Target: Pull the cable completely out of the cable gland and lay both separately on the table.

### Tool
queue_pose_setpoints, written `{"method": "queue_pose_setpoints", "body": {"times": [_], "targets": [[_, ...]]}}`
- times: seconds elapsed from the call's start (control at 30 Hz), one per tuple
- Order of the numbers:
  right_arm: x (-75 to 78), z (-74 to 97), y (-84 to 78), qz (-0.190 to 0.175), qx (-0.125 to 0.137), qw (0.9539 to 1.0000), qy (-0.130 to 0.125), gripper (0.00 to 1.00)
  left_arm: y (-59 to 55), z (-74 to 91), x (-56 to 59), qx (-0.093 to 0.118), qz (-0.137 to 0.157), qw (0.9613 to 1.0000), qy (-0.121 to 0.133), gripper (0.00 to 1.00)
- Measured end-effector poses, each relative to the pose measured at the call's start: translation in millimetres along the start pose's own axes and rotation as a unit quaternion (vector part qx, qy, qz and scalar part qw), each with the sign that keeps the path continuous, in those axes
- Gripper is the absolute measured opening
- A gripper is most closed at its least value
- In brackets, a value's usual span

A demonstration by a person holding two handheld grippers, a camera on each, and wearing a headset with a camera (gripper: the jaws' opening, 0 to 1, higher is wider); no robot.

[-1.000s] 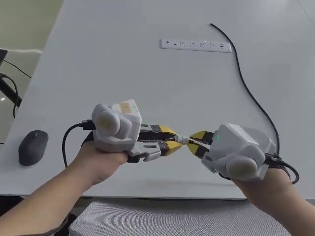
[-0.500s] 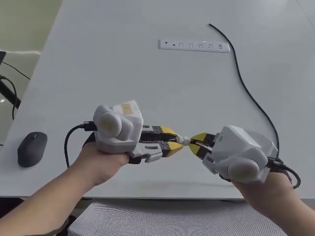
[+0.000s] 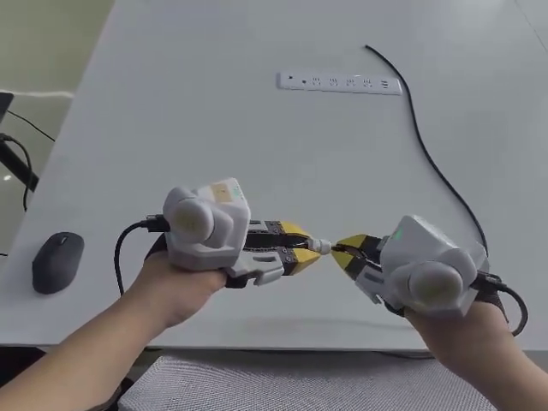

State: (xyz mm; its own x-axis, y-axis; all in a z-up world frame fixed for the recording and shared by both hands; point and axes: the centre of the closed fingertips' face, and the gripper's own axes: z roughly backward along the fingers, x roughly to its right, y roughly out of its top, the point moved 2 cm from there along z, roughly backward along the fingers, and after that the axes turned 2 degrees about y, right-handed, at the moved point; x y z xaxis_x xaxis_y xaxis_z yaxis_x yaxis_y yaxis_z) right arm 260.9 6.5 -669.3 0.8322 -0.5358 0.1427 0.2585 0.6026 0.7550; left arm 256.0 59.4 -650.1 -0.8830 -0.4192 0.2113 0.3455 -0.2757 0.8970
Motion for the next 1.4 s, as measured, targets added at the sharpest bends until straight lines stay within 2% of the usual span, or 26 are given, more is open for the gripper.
{"method": "queue_pose_setpoints", "body": {"times": [0.13, 0.2, 0.3, 0.37, 0.43, 0.53, 0.6, 0.67, 0.83, 1.0, 1.1, 1.3, 1.33, 1.4], "targets": [[5.3, -0.3, -8.5, -0.019, -0.004, 0.9998, -0.005, 0.0, 0.3, 0.0, -0.1, 0.001, -0.001, 1.0, 0.001, 0.15], [8.3, -0.7, -14.5, -0.048, -0.008, 0.9988, -0.009, 0.0, 0.2, -0.3, -0.2, 0.001, -0.002, 1.0, 0.002, 0.15], [14.0, -1.2, -22.9, -0.068, -0.017, 0.9974, -0.016, 0.0, 0.7, -0.2, 0.0, 0.003, -0.001, 1.0, 0.002, 0.15], [19.3, -0.9, -31.0, -0.089, -0.029, 0.9953, -0.027, 0.0, 1.7, 0.6, -0.6, 0.006, 0.002, 1.0, 0.002, 0.15], [22.2, -0.9, -34.8, -0.126, -0.024, 0.9914, -0.027, 0.0, 2.1, 1.1, -0.8, 0.009, 0.005, 0.9999, 0.001, 0.15], [25.9, -1.9, -40.8, -0.146, -0.027, 0.9885, -0.03, 0.0, 1.3, 0.6, -1.1, 0.008, 0.004, 1.0, 0.001, 0.15], [26.9, -3.6, -45.9, -0.166, -0.033, 0.9849, -0.036, 0.0, 1.3, 0.0, -1.1, 0.009, 0.003, 1.0, 0.001, 0.15], [26.9, -4.9, -46.4, -0.191, -0.028, 0.9804, -0.038, 0.0, 0.5, -1.5, -0.8, 0.007, 0.003, 1.0, 0.001, 0.15], [23.8, -9.1, -48.3, -0.191, -0.042, 0.9795, -0.049, 0.0, -0.1, -3.5, -0.7, 0.005, -0.001, 1.0, 0.003, 0.15], [23.3, -9.9, -50.8, -0.221, -0.045, 0.973, -0.049, 0.0, -1.3, -3.6, -2.3, 0.003, -0.003, 1.0, 0.005, 0.15], [25.3, -10.3, -55.2, -0.22, -0.057, 0.972, -0.058, 0.0, -0.2, -3.3, -3.3, 0.007, -0.002, 1.0, 0.006, 0.15], [29.4, -8.8, -66.4, -0.255, -0.066, 0.9629, -0.061, 0.0, 0.1, -1.7, -2.5, 0.011, 0.001, 0.9999, 0.003, 0.15], [29.0, -9.2, -68.4, -0.267, -0.069, 0.9595, -0.06, 0.0, 0.6, -1.4, -2.3, 0.012, 0.002, 0.9999, 0.003, 0.15], [30.0, -9.4, -71.2, -0.273, -0.07, 0.9573, -0.065, 0.0, 2.1, -0.9, -1.9, 0.016, 0.003, 0.9999, 0.004, 0.15]]}}
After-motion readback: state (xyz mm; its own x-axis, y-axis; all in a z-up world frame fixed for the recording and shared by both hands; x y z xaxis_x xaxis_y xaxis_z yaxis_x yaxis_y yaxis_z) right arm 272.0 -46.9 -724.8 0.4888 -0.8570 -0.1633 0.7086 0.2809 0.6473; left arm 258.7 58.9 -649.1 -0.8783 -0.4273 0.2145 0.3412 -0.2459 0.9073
